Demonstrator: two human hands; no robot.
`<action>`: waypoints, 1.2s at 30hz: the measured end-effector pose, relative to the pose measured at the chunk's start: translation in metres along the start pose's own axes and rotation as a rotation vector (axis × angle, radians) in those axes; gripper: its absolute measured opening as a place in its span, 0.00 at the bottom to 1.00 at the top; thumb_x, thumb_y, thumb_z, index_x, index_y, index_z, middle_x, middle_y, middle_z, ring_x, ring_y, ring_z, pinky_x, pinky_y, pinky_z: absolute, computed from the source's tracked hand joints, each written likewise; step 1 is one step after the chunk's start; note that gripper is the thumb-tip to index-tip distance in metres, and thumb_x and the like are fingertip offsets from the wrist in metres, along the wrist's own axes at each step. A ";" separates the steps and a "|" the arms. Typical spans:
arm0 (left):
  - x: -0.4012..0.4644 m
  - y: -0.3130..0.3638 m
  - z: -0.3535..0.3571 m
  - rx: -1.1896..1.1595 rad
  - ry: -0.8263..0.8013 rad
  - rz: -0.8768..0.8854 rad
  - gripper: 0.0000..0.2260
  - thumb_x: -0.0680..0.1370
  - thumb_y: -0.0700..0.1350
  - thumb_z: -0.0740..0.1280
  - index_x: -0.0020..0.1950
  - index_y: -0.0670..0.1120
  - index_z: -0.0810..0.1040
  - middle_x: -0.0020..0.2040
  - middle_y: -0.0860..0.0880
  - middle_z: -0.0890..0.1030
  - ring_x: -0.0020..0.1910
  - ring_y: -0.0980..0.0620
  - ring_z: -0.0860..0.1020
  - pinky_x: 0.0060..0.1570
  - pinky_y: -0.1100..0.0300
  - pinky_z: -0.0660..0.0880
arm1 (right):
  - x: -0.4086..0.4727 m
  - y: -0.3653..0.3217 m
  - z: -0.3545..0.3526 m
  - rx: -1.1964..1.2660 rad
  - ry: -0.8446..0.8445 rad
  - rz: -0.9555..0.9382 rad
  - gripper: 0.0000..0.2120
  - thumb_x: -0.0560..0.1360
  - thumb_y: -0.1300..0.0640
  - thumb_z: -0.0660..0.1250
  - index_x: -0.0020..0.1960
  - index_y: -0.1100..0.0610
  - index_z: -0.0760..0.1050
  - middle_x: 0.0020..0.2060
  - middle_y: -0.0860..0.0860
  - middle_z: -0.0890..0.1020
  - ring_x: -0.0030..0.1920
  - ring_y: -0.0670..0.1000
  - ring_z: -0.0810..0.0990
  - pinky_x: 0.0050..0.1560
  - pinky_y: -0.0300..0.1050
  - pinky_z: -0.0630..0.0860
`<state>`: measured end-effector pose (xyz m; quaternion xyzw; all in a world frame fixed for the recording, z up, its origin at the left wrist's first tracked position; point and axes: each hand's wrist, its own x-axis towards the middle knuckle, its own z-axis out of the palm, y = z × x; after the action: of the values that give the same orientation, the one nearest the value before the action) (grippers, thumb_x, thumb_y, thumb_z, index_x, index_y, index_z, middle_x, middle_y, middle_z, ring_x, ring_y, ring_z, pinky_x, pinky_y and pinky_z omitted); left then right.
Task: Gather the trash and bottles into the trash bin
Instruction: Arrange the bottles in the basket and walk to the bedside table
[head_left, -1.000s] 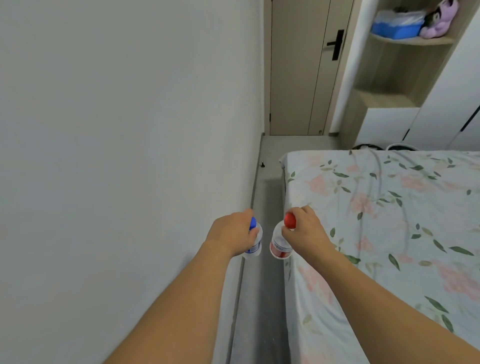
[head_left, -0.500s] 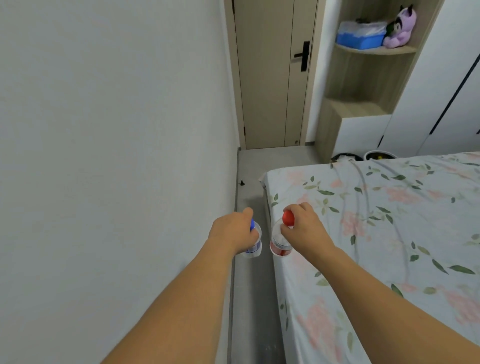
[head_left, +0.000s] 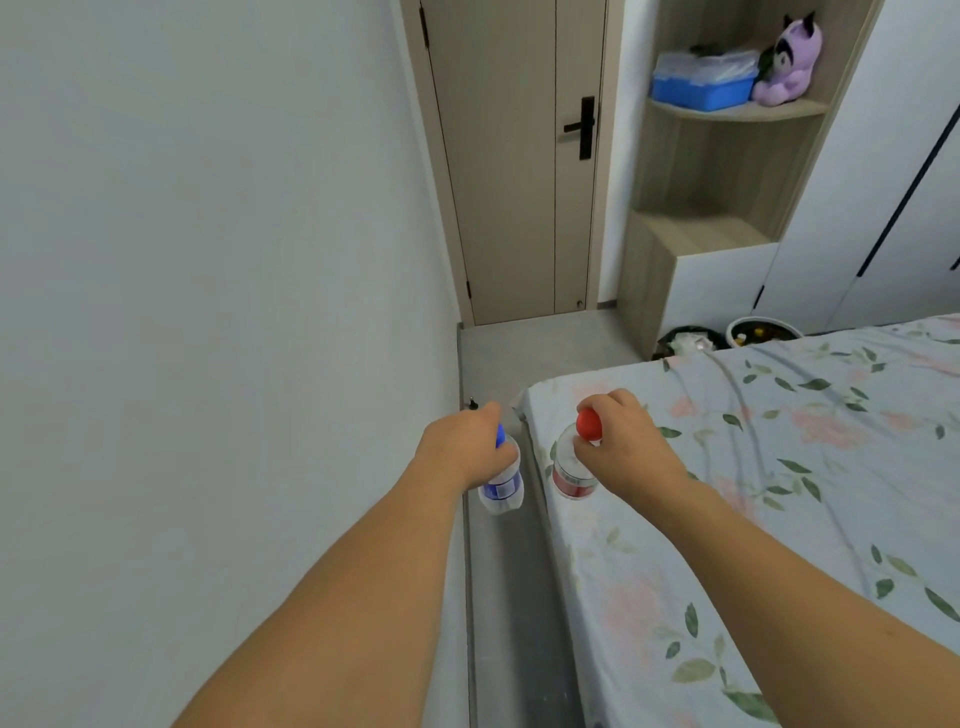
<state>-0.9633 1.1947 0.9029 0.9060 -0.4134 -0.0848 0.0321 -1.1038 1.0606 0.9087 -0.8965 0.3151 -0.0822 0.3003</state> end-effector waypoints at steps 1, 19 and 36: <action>0.012 -0.003 0.000 -0.005 -0.018 -0.001 0.09 0.77 0.52 0.60 0.52 0.49 0.68 0.42 0.48 0.77 0.37 0.49 0.75 0.36 0.58 0.72 | 0.012 0.001 -0.002 -0.004 -0.016 0.008 0.20 0.76 0.57 0.67 0.67 0.55 0.68 0.62 0.51 0.69 0.59 0.54 0.73 0.59 0.48 0.75; 0.231 -0.089 -0.031 -0.045 -0.011 -0.029 0.10 0.77 0.51 0.61 0.54 0.48 0.68 0.45 0.46 0.79 0.42 0.45 0.79 0.45 0.51 0.80 | 0.249 -0.031 0.006 0.023 -0.018 -0.029 0.17 0.76 0.58 0.65 0.64 0.56 0.71 0.60 0.52 0.71 0.57 0.55 0.73 0.57 0.47 0.73; 0.446 -0.136 -0.063 -0.045 -0.058 -0.038 0.11 0.77 0.52 0.61 0.55 0.48 0.68 0.46 0.46 0.78 0.43 0.46 0.78 0.44 0.53 0.77 | 0.465 -0.029 -0.004 0.043 -0.011 -0.002 0.16 0.76 0.58 0.65 0.64 0.56 0.71 0.61 0.53 0.71 0.58 0.55 0.74 0.58 0.47 0.72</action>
<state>-0.5632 0.9468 0.8909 0.9099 -0.3948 -0.1211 0.0387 -0.7239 0.7911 0.9100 -0.8907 0.3108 -0.0842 0.3209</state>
